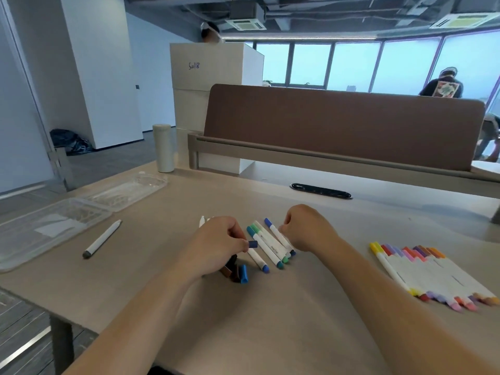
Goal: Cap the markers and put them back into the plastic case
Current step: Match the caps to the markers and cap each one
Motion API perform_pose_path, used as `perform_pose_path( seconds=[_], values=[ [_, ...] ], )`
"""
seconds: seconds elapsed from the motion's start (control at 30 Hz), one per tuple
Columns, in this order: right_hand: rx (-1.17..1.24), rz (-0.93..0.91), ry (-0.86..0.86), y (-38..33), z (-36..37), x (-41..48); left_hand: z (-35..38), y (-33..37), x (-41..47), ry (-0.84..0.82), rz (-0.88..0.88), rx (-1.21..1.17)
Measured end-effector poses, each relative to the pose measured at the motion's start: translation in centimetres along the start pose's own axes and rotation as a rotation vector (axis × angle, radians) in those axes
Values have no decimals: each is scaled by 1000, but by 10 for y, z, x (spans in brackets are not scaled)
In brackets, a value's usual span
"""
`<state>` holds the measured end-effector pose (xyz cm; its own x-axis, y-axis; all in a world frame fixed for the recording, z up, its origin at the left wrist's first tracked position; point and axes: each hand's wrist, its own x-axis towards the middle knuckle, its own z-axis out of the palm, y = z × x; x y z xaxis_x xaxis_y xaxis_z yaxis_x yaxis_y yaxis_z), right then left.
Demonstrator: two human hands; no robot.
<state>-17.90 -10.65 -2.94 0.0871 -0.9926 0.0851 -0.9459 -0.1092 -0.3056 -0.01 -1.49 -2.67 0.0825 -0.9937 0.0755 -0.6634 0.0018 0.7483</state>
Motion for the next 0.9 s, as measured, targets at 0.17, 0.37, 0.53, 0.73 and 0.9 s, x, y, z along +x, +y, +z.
perform_pose_path(
  seconds=[0.17,0.37,0.53,0.73,0.9],
  values=[
    [36,116,19,17,3,8,2,3,-1,-24,28,-41],
    [62,125,-54,11,9,13,6,3,-2,-169,81,59],
    [6,110,-147,1,8,10,10,6,-6,-203,144,257],
    [1,94,-167,-2,-1,2,15,1,-7,-229,179,336],
    [228,59,-198,-5,-17,-10,15,4,-8,-214,205,332]
  ],
)
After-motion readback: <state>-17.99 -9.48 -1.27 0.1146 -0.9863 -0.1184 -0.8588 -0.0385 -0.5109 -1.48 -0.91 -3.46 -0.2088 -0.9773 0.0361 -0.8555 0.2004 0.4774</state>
